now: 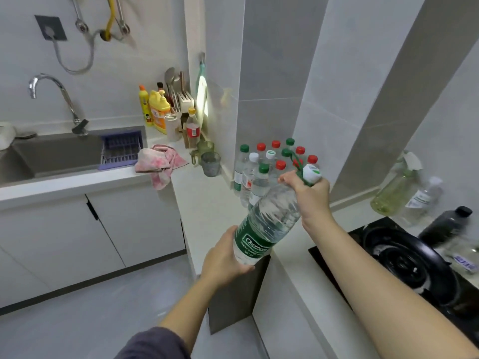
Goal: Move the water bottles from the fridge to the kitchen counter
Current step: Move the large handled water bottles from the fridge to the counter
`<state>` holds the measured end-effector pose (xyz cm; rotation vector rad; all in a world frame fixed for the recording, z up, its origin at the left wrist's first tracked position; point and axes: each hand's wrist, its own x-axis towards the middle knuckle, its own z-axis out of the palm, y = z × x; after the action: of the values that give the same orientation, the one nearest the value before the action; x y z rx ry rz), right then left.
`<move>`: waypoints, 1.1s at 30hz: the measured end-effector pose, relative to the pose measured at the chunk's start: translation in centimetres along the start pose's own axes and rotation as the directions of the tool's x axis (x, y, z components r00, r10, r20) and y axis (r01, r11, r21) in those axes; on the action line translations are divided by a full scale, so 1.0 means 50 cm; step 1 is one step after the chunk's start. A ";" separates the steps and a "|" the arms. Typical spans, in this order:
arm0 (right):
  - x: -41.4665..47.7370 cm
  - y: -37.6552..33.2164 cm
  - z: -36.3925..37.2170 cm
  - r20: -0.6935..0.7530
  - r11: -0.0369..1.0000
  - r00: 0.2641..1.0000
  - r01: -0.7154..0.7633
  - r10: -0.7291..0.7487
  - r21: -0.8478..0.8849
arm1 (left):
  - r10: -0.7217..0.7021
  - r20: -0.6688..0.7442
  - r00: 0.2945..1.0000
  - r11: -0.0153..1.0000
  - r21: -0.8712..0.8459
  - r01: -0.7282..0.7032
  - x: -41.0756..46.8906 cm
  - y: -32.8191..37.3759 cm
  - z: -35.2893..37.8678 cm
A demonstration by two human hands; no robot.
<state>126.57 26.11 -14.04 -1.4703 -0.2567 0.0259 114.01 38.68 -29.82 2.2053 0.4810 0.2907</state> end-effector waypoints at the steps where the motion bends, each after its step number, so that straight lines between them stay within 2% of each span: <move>1: 0.027 0.012 0.002 0.002 0.999 1.000 0.002 -0.001 -0.038 | -0.023 0.009 1.000 1.000 -0.003 0.023 0.027 -0.002 0.020; 6: 0.151 0.070 0.002 0.026 0.983 0.998 -0.049 0.054 -0.177 | -0.096 0.023 0.995 0.995 0.015 0.096 0.157 -0.005 0.106; 10: 0.214 0.104 0.001 0.053 0.963 0.998 -0.020 0.035 -0.269 | -0.154 0.001 0.988 0.987 -0.043 0.154 0.221 -0.004 0.172; 14: 0.252 0.129 -0.002 0.091 0.945 0.996 0.017 0.013 -0.326 | -0.140 0.010 0.990 0.986 -0.095 0.140 0.260 -0.009 0.218; 21: 0.289 0.152 -0.012 0.180 0.941 0.983 0.080 -0.020 -0.329 | -0.119 -0.013 0.993 0.972 -0.204 0.114 0.310 0.000 0.280; 25: 0.315 0.162 -0.040 0.135 0.934 0.987 0.130 -0.090 -0.334 | -0.052 -0.005 0.999 0.974 -0.220 0.050 0.339 0.017 0.312; 33: 0.395 0.178 -0.111 0.060 0.927 0.987 0.160 -0.148 -0.341 | 0.000 0.036 0.999 0.970 -0.244 0.009 0.411 0.051 0.394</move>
<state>148.03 25.05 -20.19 -1.7955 -0.4202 -0.1280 140.30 32.50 -39.18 1.9661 0.4072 0.2910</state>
